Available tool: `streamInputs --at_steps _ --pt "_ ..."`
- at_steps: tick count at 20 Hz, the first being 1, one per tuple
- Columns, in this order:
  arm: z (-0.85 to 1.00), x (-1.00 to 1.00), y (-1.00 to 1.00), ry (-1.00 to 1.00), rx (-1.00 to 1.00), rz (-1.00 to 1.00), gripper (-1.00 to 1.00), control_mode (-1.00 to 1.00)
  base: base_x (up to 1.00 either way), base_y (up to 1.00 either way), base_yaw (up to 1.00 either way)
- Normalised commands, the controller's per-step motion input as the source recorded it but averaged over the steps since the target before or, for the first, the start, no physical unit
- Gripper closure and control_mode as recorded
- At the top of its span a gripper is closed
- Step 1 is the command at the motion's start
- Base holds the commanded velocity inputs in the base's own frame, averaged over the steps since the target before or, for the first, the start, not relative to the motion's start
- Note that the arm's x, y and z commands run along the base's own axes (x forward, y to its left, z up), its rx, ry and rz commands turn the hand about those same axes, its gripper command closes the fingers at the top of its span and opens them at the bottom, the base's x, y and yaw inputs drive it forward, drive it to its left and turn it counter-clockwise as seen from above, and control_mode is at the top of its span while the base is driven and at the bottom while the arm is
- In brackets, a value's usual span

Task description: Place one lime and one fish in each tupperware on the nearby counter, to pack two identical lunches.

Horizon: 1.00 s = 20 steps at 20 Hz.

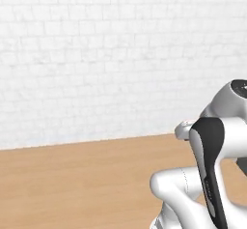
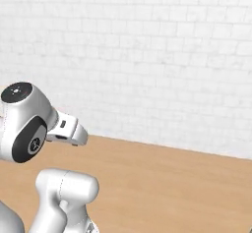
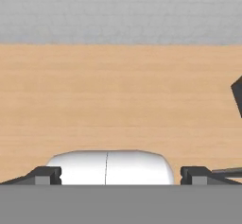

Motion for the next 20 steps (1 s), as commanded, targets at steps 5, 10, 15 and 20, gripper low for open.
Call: streamInputs --at_steps 5,10,15,20 --pt "0.0 0.0 0.0 0.0 0.0 0.0 -1.0 1.0 0.28 0.13 -0.92" --pt "0.0 0.0 0.0 0.0 0.0 0.0 -1.0 1.0 0.37 0.2 -0.9" --pt "0.0 0.0 0.0 0.0 0.0 0.0 -1.0 1.0 0.57 0.41 -0.82" --pt "0.0 0.0 0.0 0.0 0.0 0.0 -1.0 1.0 0.12 1.0 -0.5"
